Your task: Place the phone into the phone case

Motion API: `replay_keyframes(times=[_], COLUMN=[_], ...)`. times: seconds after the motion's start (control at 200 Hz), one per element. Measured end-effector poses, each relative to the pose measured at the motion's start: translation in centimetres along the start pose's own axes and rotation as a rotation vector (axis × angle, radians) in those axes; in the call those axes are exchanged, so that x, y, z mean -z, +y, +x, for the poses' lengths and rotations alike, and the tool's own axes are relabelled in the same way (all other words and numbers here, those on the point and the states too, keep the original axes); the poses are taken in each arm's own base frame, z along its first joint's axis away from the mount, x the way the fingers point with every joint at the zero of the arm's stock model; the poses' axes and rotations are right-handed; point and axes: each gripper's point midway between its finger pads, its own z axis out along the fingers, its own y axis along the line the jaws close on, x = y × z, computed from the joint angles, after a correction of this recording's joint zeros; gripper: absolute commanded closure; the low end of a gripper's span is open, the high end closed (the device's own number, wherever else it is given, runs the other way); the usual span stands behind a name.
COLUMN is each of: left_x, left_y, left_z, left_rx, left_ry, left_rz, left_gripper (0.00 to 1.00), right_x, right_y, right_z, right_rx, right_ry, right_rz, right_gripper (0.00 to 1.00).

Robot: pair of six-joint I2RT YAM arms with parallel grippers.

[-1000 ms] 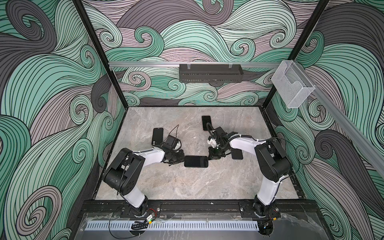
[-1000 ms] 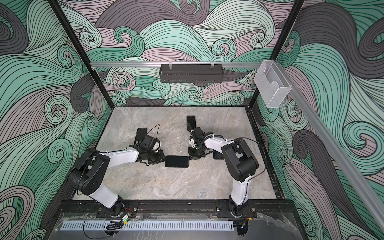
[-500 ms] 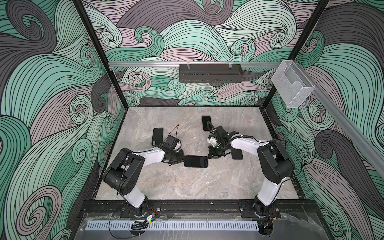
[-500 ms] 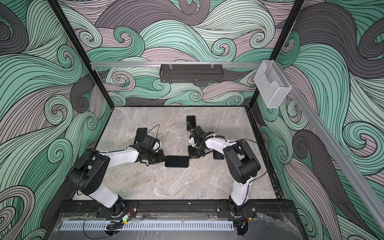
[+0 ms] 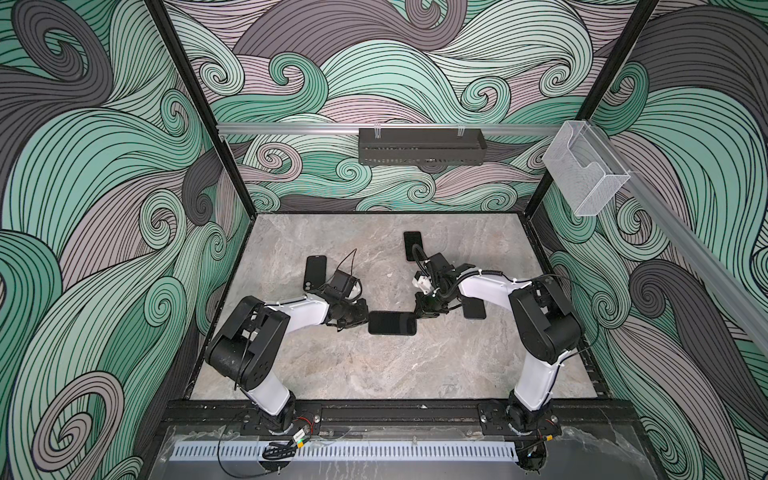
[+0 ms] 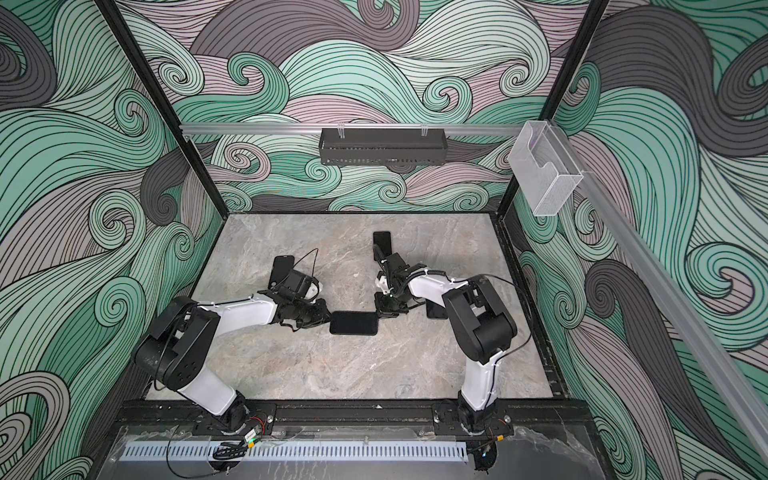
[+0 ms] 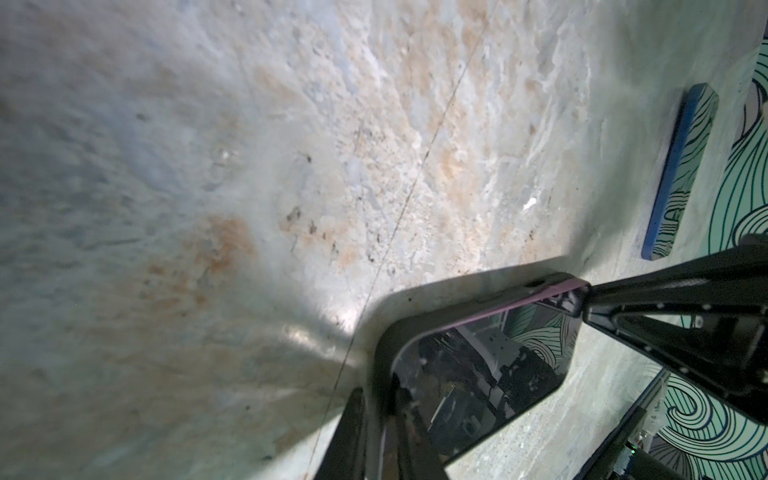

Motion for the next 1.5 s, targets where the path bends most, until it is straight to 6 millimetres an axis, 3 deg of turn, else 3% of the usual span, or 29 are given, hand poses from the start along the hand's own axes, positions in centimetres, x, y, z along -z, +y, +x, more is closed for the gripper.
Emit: replay_keyframes(times=[0.47, 1.161, 1.501], left_x=[0.1, 0.1, 0.3], left_y=[0.1, 0.2, 0.5], left_z=[-0.2, -0.2, -0.3], left_rx=[0.005, -0.006, -0.007], left_ry=[-0.002, -0.005, -0.016], left_rz=[0.003, 0.007, -0.013], left_gripper=[0.83, 0.83, 0.80], right_x=[-0.7, -2.0, -1.6], right_y=[0.5, 0.3, 0.7], right_z=[-0.3, 0.4, 0.5], right_rx=[0.019, 0.074, 0.132], right_ry=[0.039, 0.038, 0.004], right_rz=[0.057, 0.321, 0.406], right_gripper=[0.90, 0.90, 0.78])
